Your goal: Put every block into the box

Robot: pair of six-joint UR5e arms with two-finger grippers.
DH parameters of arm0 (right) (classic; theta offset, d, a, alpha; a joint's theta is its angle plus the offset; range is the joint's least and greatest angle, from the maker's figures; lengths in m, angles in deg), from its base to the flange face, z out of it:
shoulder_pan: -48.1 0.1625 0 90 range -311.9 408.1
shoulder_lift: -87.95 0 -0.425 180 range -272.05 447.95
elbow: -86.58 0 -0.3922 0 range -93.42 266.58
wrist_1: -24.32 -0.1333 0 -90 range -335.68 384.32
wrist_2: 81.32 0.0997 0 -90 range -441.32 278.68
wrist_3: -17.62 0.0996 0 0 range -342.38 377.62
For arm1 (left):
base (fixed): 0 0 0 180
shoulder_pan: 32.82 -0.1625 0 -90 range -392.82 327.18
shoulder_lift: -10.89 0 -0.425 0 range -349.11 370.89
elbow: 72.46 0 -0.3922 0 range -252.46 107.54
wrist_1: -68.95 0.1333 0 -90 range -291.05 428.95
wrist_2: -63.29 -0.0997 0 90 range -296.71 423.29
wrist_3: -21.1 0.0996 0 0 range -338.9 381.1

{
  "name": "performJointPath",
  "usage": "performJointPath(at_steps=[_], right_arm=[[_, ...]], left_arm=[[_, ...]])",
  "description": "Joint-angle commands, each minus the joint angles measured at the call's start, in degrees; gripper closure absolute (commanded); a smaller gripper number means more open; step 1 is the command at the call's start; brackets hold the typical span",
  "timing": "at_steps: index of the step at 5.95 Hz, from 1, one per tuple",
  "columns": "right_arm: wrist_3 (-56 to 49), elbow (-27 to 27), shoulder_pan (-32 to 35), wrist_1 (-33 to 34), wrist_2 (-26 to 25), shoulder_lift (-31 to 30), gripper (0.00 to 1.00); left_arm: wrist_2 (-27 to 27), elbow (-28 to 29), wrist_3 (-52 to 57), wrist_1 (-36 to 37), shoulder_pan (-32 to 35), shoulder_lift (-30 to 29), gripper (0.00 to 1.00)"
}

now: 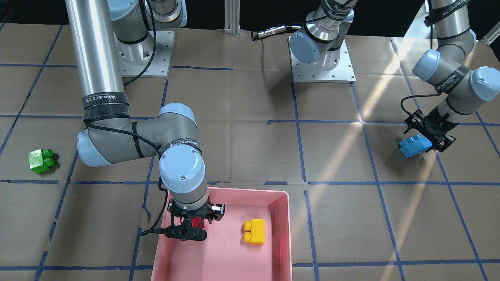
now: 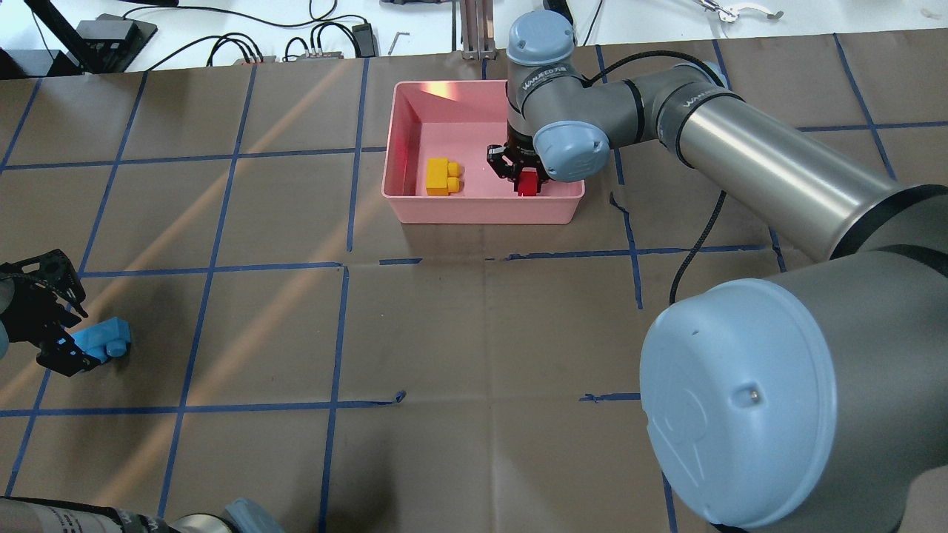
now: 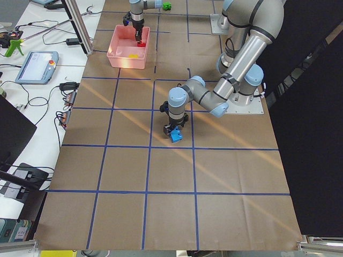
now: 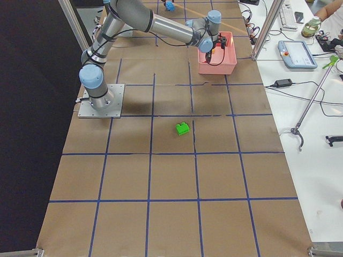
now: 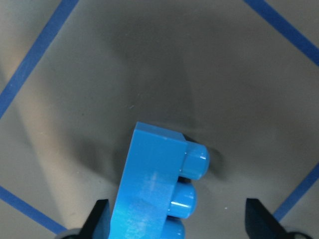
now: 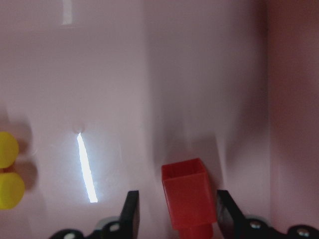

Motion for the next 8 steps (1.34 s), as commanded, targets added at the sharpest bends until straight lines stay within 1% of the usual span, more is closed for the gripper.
performJointPath(at_steps=[1,2,3,4,5,6,7,8], right_arm=[[0.2,0.7,-0.1,0.2,-0.1,-1.2,0.00],[0.0,3.3,-0.5,-5.2,-0.1,-3.0,0.00],[-0.6,5.6,-2.9,-13.5,-0.1,-6.5,0.00],[-7.3,5.5,-7.1,-16.7,0.1,-9.1,0.00],[-13.4,5.2,-12.0,-18.6,0.0,-11.0,0.00],[-23.2,4.3,-17.0,-19.8,-0.1,-12.3,0.00],[-33.5,1.9,-22.5,-19.9,-0.3,-13.6,0.00],[-42.2,-2.1,-28.4,-19.9,-0.3,-17.2,0.00]], left_arm=[[-2.2,-0.4,0.6,1.8,-0.1,-1.3,0.04],[-2.3,-0.5,0.5,1.8,-0.1,-1.3,0.05],[-2.2,-0.5,0.6,1.8,-0.1,-1.4,0.22],[-2.2,-0.5,0.5,1.9,0.0,-1.4,0.43],[-2.2,-0.5,0.5,1.9,0.0,-1.4,0.48],[-2.2,-0.2,0.3,1.9,0.0,-1.4,0.67],[-2.2,0.1,0.1,1.7,0.0,-1.3,0.75],[-2.4,1.5,-0.4,0.1,0.7,-0.3,0.76]])
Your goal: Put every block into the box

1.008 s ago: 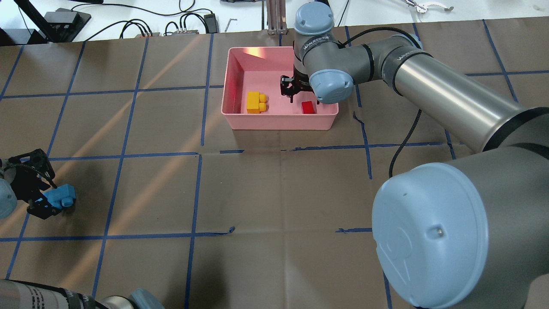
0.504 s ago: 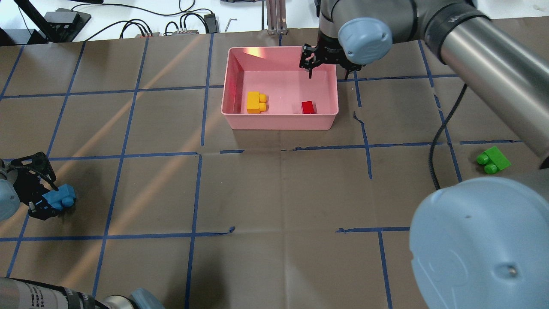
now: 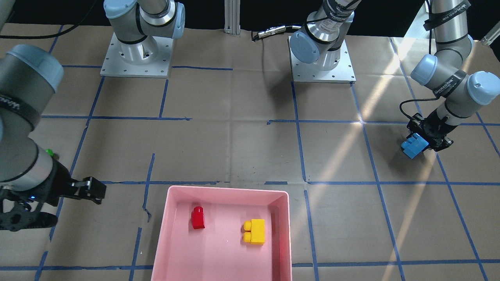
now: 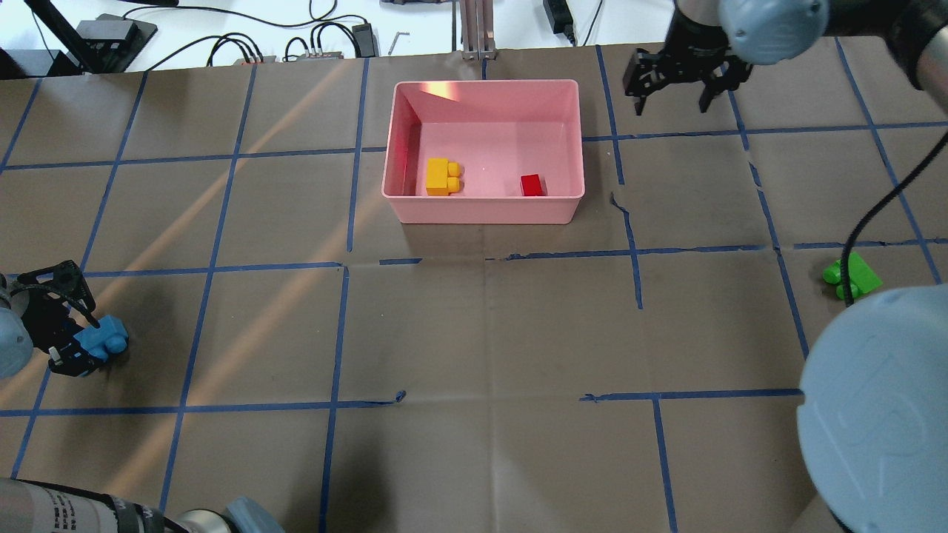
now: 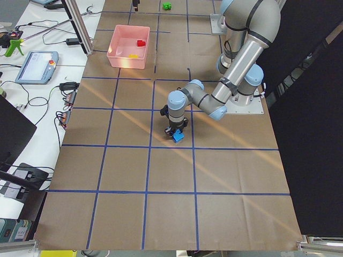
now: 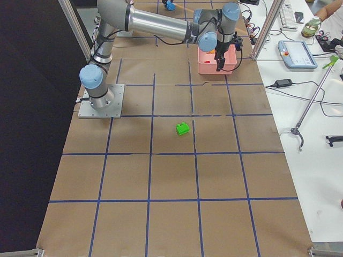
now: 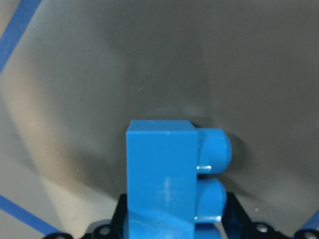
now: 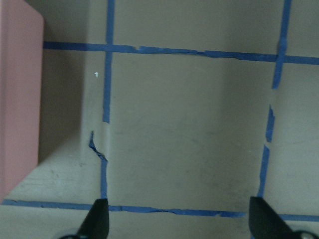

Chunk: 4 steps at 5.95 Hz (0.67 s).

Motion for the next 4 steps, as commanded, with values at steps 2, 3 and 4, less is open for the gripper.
performJointPath(at_steps=[2,3,4], right_arm=[[-33.4,-15.1,-19.7,1.0,0.0,-10.0,0.00],[-43.3,-18.2,-23.4,1.0,0.0,-12.0,0.00],[-50.0,-22.3,-25.8,1.1,0.0,-13.0,0.00]], left_arm=[[-0.4,18.8,-12.0,-23.6,12.1,0.8,0.77],[0.4,25.7,-15.8,-29.3,17.0,0.1,0.77],[1.2,29.3,-20.1,-30.1,23.1,-1.1,0.77]])
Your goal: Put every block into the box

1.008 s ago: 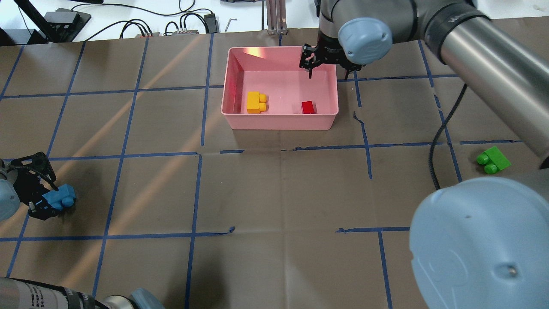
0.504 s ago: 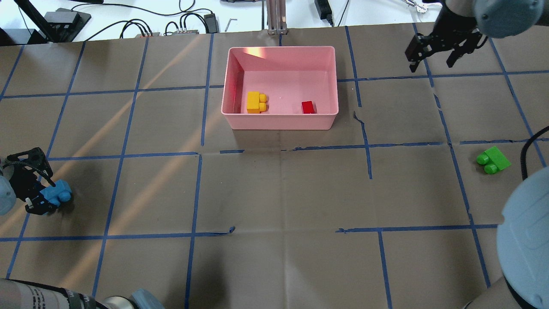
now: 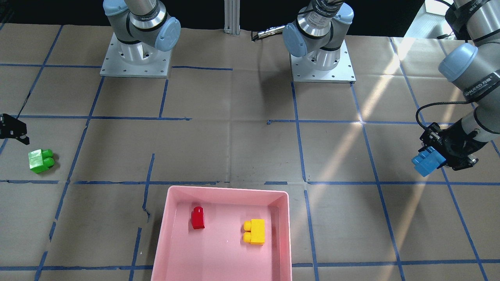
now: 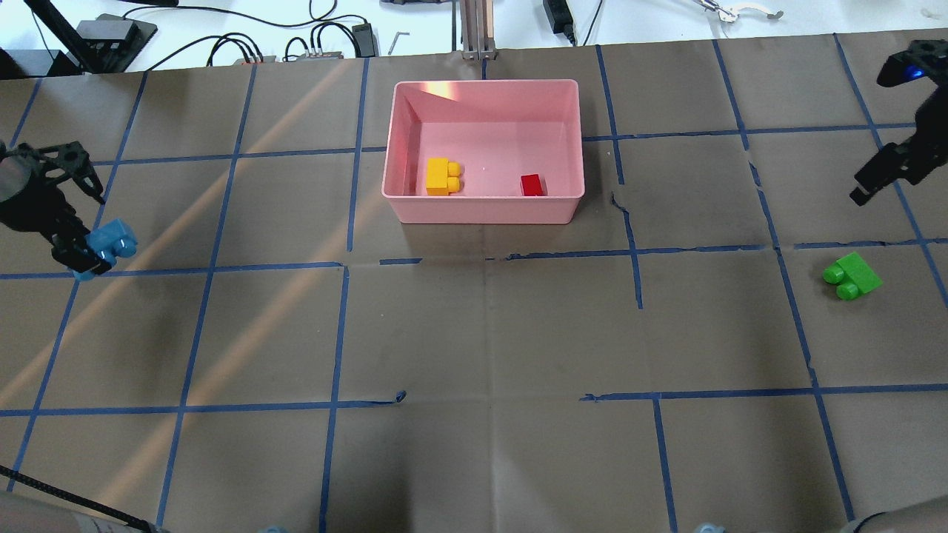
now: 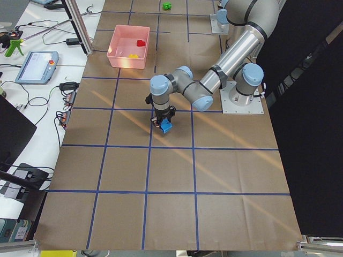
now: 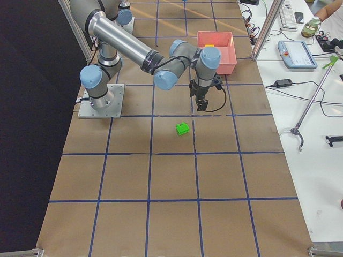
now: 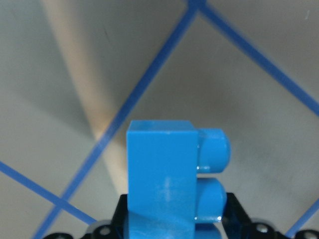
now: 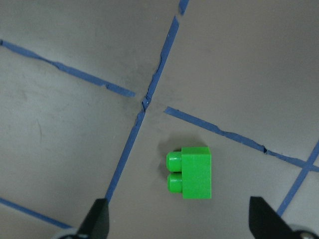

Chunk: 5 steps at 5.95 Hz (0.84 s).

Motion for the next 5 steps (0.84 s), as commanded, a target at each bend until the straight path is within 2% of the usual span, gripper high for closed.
performJointPath(at_steps=[1,3,4,5], right_arm=[[-9.8,-7.4,-5.0,0.8,0.3,-1.6,0.00],[-9.8,-15.2,-5.1,18.3,0.3,-1.0,0.00],[-9.7,-16.9,-5.1,25.7,0.4,0.9,0.00],[-9.5,-16.6,-5.1,26.7,0.6,3.6,0.00]], left_arm=[[0.4,8.9,-9.0,-2.8,12.2,-3.4,0.78],[0.2,19.0,-29.7,-3.2,24.6,-11.6,0.78],[0.3,24.5,-32.9,-3.0,31.2,-16.2,0.78],[0.4,30.3,-33.1,-3.0,35.4,-20.1,0.78]])
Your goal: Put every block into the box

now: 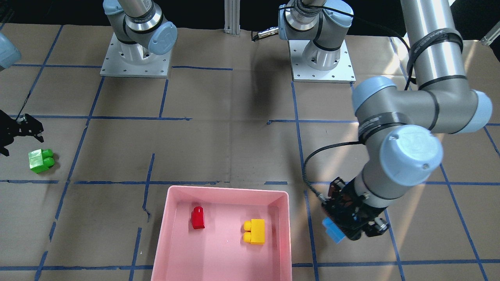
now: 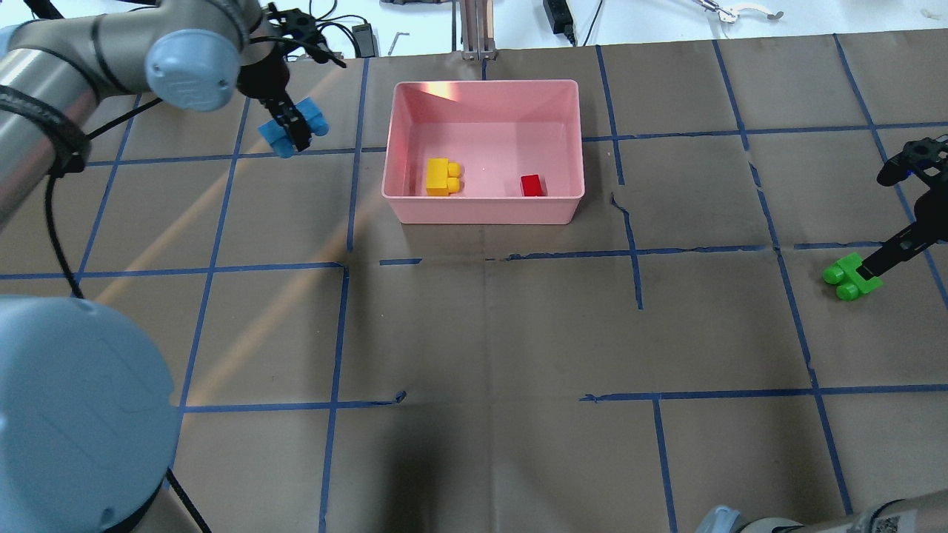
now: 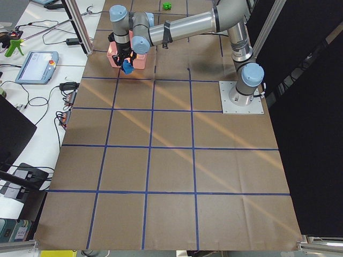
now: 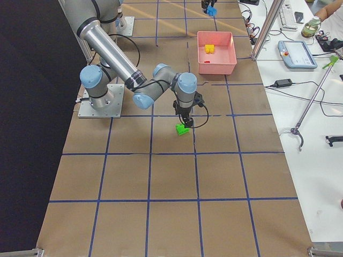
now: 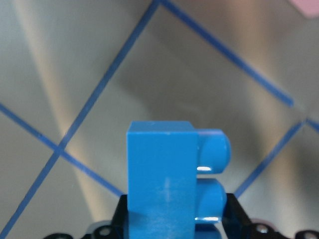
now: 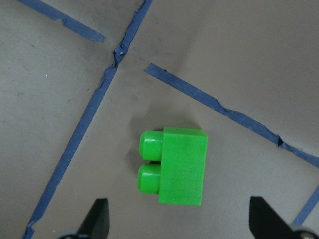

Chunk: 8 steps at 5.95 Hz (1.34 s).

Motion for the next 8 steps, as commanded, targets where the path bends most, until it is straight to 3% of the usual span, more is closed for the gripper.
performJointPath(at_steps=[1,6,7,8], right_arm=[[0.7,-0.8,0.0,5.2,0.5,3.4,0.00],[0.6,-1.5,0.0,5.4,0.5,6.9,0.00],[0.7,-1.5,0.1,5.8,0.5,7.7,0.00],[0.8,-1.5,0.1,5.8,0.6,7.8,0.01]], left_arm=[[0.6,9.5,-2.1,0.0,7.6,-6.9,0.78],[3.8,9.9,-1.6,4.2,13.9,-14.7,0.82],[3.8,9.3,-1.5,4.6,13.8,-15.0,0.79],[3.8,8.8,-2.1,4.7,13.9,-14.8,0.62]])
